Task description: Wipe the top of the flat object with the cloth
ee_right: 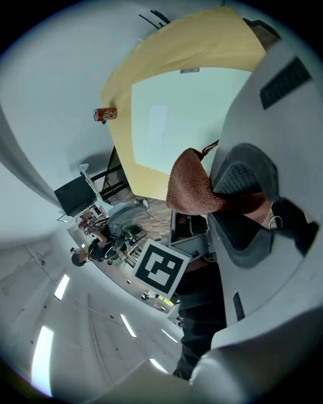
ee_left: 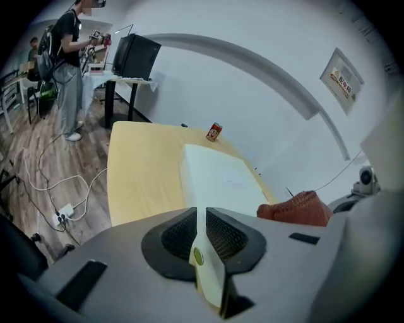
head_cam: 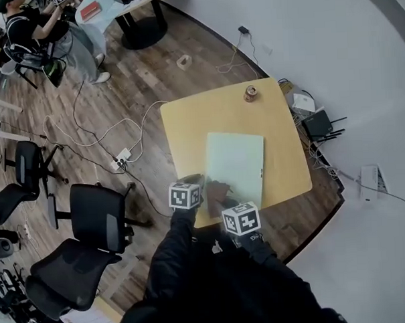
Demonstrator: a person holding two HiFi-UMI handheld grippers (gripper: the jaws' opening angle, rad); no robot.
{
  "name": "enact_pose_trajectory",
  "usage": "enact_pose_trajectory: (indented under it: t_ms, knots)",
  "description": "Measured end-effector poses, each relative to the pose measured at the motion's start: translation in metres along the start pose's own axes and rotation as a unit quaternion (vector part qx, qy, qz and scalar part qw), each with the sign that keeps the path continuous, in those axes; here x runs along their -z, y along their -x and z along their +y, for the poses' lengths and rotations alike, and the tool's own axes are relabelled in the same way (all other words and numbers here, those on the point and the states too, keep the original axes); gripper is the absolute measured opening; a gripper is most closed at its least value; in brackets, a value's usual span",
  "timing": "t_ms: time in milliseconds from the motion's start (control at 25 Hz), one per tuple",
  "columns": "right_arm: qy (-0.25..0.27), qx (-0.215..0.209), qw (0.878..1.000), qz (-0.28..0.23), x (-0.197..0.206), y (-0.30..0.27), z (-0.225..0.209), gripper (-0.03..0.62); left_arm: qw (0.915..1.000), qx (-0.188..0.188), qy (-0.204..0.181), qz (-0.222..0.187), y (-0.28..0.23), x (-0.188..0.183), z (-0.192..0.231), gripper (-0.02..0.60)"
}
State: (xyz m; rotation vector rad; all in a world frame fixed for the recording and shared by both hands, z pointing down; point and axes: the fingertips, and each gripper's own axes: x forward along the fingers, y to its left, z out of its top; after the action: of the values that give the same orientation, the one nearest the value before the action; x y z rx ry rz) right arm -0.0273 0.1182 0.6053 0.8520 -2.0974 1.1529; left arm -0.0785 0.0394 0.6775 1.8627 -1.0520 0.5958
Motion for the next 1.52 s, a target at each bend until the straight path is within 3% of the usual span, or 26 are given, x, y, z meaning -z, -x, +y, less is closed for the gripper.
enact_pose_trajectory:
  t_ms: [440,920,1520]
  knots:
    - [-0.044,-0.014,0.998,0.035,0.036,-0.058,-0.002,0.066,0.9964,0.052,-0.036,0.056,-0.033,0.014,0.000,0.077]
    - [-0.076,0.031,0.996,0.046,0.057,-0.050,-0.050,0.069,0.9934,0.042,-0.054,0.093,-0.038,0.018,0.002,0.075]
    - [-0.103,0.059,0.992,0.037,0.083,0.005,-0.114,0.072,0.9944,0.014,-0.056,0.089,-0.039,0.021,0.001,0.071]
